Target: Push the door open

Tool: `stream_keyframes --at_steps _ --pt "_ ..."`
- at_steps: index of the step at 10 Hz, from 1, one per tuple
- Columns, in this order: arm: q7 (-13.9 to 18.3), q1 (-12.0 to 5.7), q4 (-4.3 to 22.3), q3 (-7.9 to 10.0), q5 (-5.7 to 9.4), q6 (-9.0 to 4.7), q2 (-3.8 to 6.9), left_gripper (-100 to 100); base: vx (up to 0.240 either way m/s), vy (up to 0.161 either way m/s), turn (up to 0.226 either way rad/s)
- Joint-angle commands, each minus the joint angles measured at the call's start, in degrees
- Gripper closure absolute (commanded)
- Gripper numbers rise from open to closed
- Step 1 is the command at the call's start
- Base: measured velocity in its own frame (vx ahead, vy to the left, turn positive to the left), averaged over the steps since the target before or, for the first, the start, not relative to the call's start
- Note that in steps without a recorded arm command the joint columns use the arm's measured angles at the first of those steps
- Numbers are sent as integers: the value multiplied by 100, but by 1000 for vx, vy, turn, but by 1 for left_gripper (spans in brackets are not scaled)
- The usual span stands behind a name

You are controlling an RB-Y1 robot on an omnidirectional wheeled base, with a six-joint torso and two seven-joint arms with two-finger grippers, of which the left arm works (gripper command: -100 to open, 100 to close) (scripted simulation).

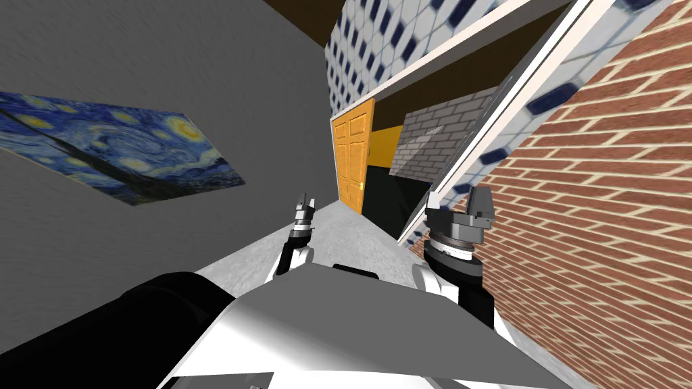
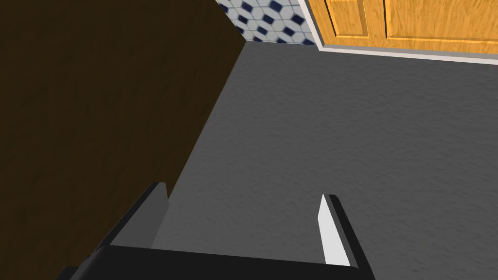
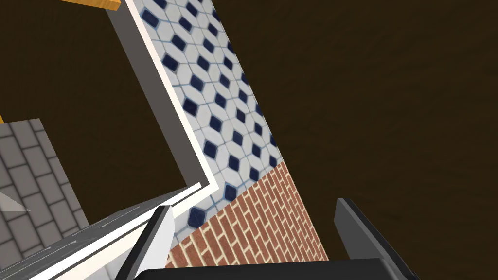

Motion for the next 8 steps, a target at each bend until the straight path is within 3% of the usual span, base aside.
stream_keyframes --at_steps 1,8 --pt "34 -69 161 -32 -32 -39 35 -100 159 -34 0" --pt "200 -407 956 -190 -187 -233 157 -100 132 18 -22"
